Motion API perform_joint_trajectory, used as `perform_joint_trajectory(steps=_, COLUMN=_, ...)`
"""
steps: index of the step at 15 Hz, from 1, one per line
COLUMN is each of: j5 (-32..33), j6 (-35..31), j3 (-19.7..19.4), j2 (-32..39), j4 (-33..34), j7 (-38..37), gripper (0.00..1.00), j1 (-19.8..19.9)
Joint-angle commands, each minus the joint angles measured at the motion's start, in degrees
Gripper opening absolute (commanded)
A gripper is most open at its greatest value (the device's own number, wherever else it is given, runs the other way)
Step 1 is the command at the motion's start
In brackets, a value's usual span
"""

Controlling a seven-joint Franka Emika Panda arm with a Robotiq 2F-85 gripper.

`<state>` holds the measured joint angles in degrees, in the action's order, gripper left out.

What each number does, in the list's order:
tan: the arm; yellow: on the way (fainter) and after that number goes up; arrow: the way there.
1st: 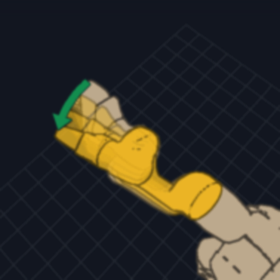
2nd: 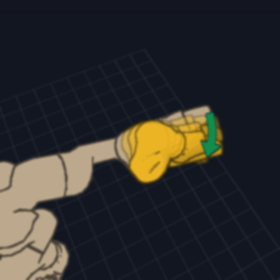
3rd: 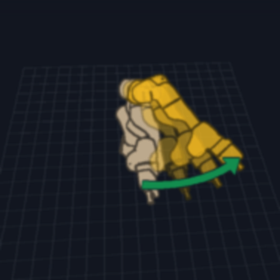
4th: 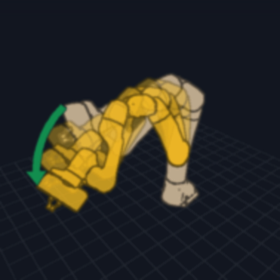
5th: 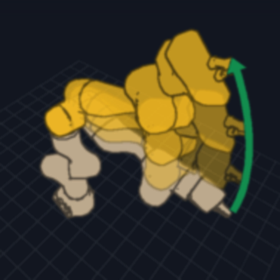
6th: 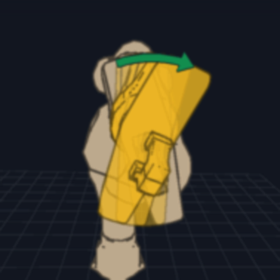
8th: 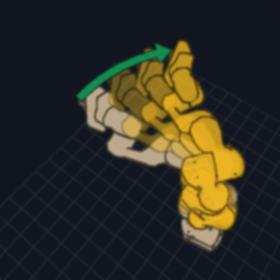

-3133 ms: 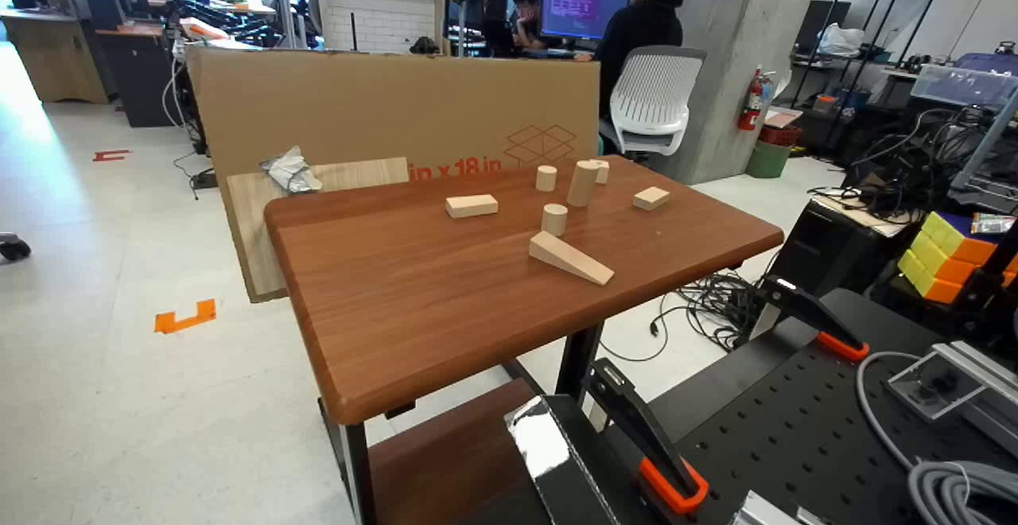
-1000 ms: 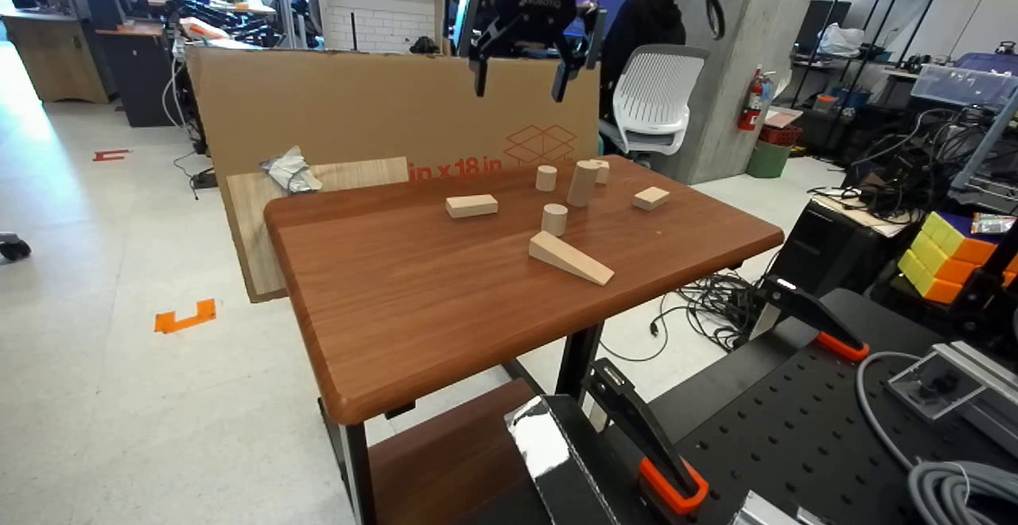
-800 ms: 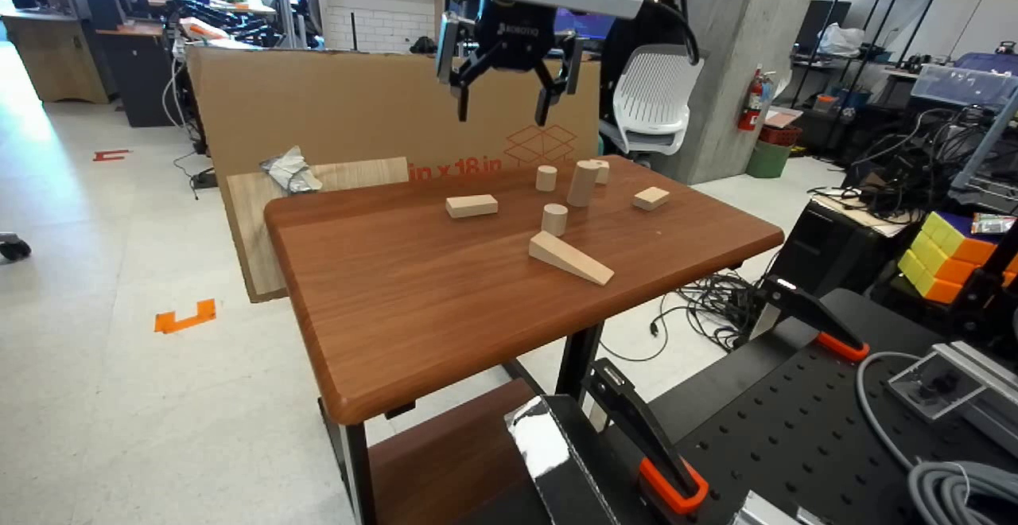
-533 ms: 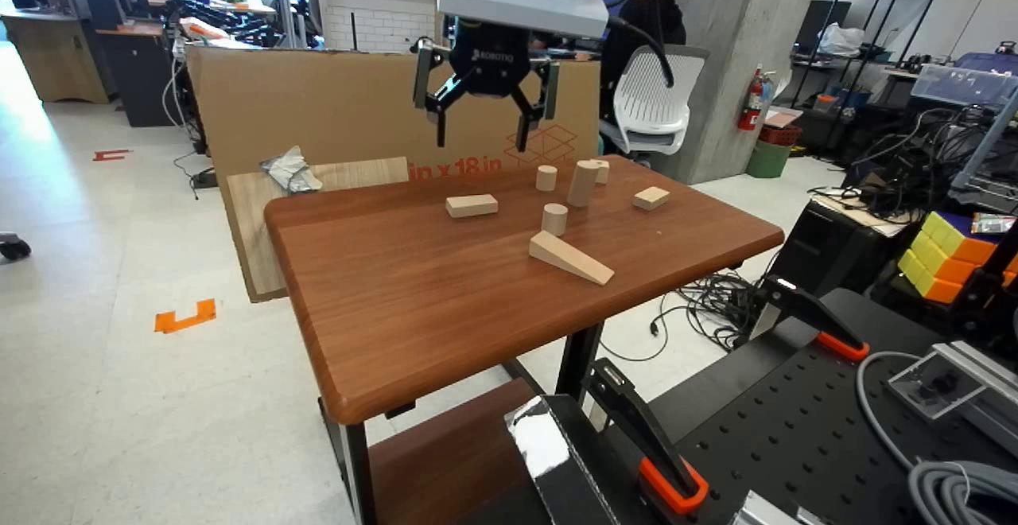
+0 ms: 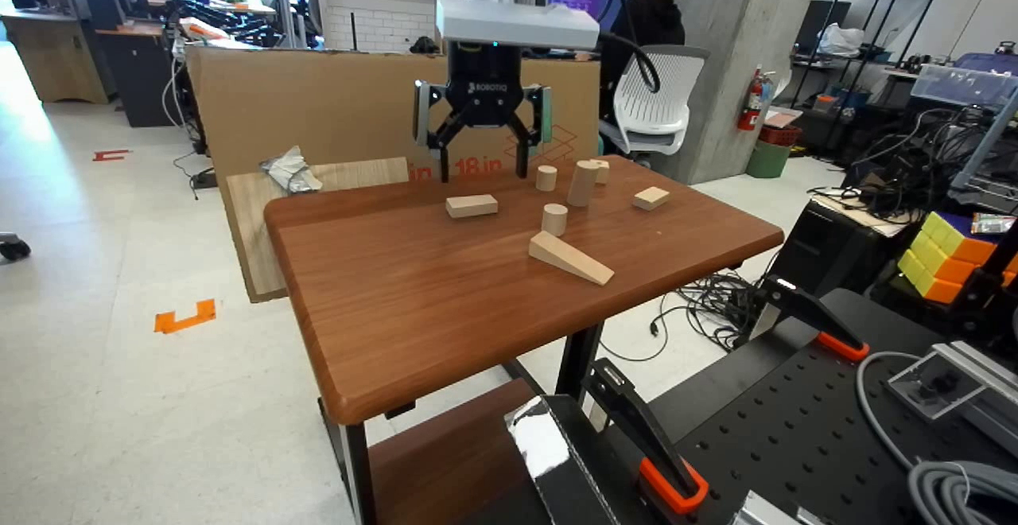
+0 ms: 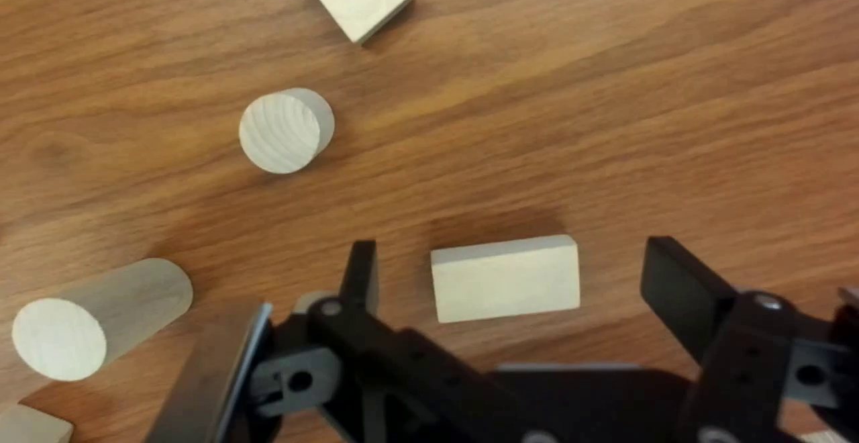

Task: Move the rectangle to the right

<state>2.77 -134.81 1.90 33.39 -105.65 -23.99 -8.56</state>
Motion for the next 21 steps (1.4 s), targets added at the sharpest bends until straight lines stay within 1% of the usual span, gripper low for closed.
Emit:
perform_joint_trajectory(steps=1, j5=-0.77, j6=3.93, j3=0.02, j2=2.47, j4=4.10, j7=5.94, gripper=1.00, j1=0.05)
perform_joint_trajectory(steps=3, j5=0.44, j6=3.17, j3=-0.76, j2=3.21, j4=4.79, j7=6.50, gripper=1.00, j1=-0.64)
perform_joint_trajectory(steps=8, j5=1.00, j6=1.55, j3=-1.46, j2=4.76, j4=6.11, j7=6.93, gripper=1.00, j1=-1.06)
perform_joint_trajectory(steps=21, j5=1.11, j6=3.01, j3=-1.88, j2=9.74, j4=10.51, j7=9.25, gripper=1.00, j1=-1.01)
